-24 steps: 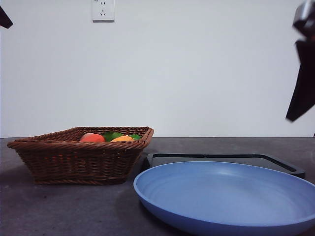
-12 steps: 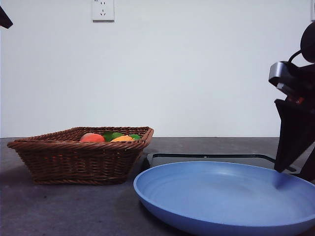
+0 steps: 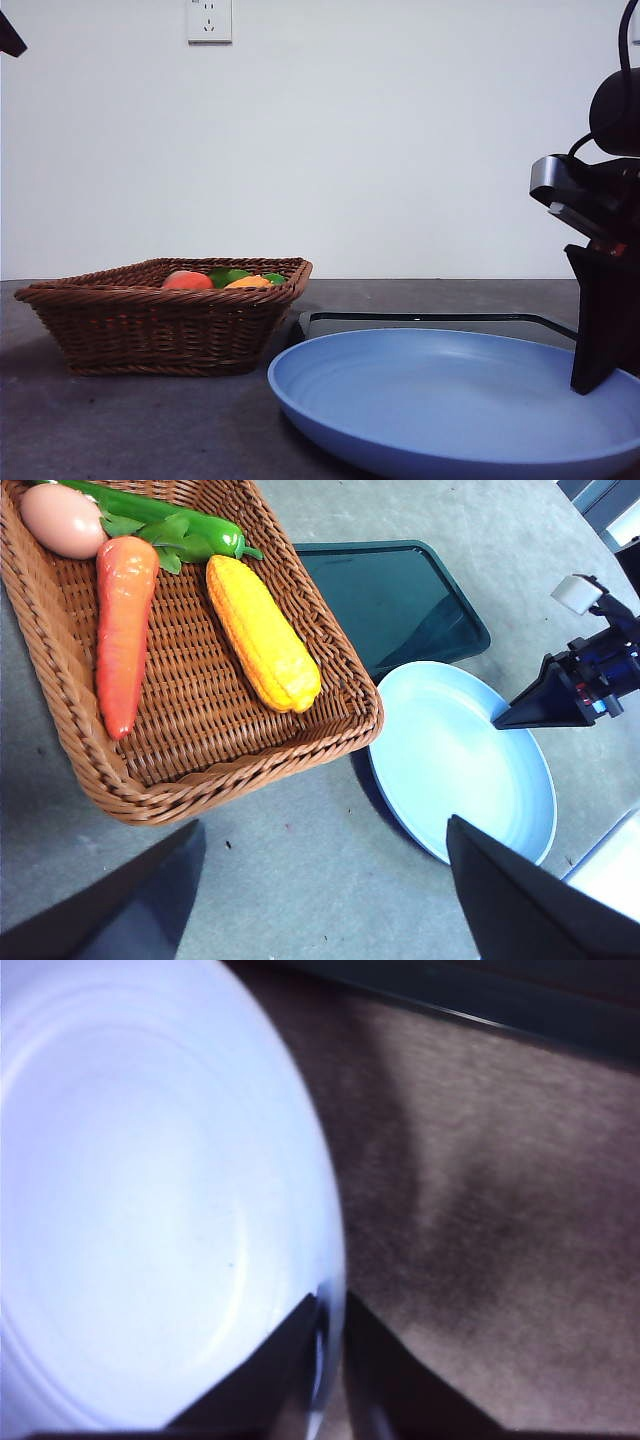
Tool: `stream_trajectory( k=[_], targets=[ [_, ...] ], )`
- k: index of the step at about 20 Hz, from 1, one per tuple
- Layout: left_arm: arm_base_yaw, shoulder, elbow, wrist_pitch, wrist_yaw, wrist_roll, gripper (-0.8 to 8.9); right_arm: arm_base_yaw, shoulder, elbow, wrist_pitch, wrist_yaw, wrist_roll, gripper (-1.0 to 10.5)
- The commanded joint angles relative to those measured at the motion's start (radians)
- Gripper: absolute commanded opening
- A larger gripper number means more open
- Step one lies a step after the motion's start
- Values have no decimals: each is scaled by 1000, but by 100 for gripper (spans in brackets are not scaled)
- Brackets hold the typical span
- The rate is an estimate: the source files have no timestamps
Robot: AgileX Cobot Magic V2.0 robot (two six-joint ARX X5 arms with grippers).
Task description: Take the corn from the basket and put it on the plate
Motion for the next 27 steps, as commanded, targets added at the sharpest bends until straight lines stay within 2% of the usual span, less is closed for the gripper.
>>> stream_trajectory(
  k=[1, 5, 10, 20, 27],
  targets=[
    [-3, 8, 17, 13, 7, -1, 391, 4, 19, 18, 2, 34, 4, 1],
    [-10, 28, 19, 61, 7, -36, 391, 3, 1, 40, -35, 33, 6, 1],
    [-73, 137, 71, 134, -13, -59, 390, -3, -138, 131, -148, 60, 6, 1],
    [-215, 610, 320, 195, -176, -49, 390, -49, -409, 214, -327, 106, 0, 1],
    [-271, 923, 495, 197, -220, -29, 390, -83, -519, 214, -362, 106, 2, 1]
  ],
)
